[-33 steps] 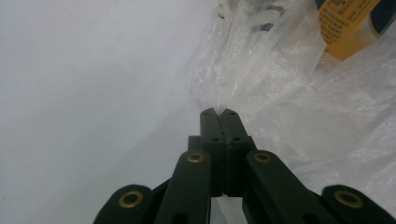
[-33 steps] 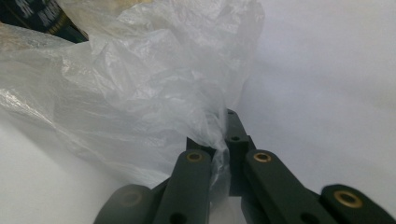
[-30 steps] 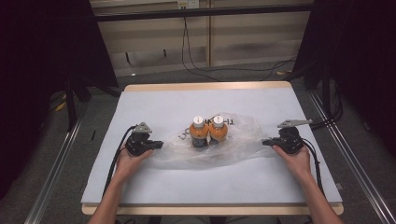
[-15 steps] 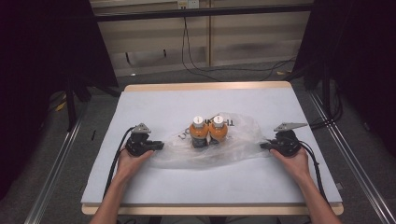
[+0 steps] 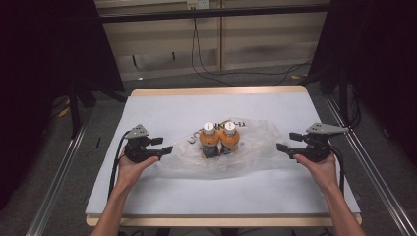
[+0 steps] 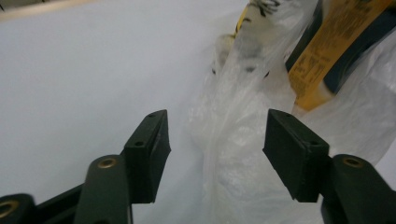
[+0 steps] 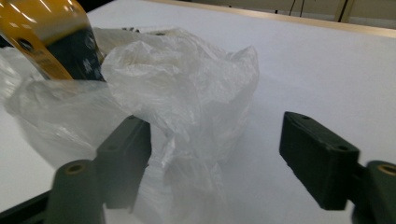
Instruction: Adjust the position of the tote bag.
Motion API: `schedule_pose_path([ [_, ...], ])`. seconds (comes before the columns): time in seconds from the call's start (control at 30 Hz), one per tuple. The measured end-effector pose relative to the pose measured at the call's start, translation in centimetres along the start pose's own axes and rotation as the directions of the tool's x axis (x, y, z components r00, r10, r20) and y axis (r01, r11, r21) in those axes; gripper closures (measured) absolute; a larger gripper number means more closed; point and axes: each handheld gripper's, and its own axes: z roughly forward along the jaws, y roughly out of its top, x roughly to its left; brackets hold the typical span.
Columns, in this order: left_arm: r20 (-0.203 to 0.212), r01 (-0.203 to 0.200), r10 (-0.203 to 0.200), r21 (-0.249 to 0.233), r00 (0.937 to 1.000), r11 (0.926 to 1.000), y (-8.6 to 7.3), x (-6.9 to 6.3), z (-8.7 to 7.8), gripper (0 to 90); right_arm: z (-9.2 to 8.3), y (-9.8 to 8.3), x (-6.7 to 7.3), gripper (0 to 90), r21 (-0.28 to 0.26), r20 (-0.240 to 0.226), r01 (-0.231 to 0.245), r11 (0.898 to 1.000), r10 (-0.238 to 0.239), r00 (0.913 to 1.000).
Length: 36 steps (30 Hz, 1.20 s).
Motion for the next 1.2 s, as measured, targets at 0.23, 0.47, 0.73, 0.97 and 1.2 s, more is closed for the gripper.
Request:
schedule_pose_path([
  [0.23, 0.014, -0.014, 0.015, -0.053, 0.9998, 0.9985, 1.1, -0.5, -1.7, 36.5, -1.8, 1.3, 0.8, 22.1, -0.042, 0.005, 0.029, 0.999, -0.029, 0.9996],
  [0.47, 0.086, -0.102, 0.105, -0.032, 0.9908, 0.9942, 2.9, -2.6, -1.4, 62.6, -1.9, 3.5, 2.8, 55.2, -0.076, -0.088, 0.071, 0.995, -0.078, 0.9931],
  [0.73, 0.173, -0.194, 0.181, 0.059, 0.9681, 0.9792, 4.6, -4.6, 1.9, 80.8, 2.4, 4.7, 5.1, 85.5, 0.070, -0.198, 0.213, 0.975, -0.195, 0.9605],
  [0.97, 0.224, -0.260, 0.221, 0.167, 0.9493, 0.9510, 5.2, -5.5, 4.5, 86.5, 6.2, 6.0, 7.0, 90.0, 0.189, -0.275, 0.315, 0.930, -0.258, 0.9262],
  [1.2, 0.269, -0.294, 0.226, 0.248, 0.9362, 0.9229, 5.6, -5.3, 6.7, 86.4, 9.8, 7.3, 7.1, 90.0, 0.279, -0.302, 0.342, 0.898, -0.256, 0.9183],
])
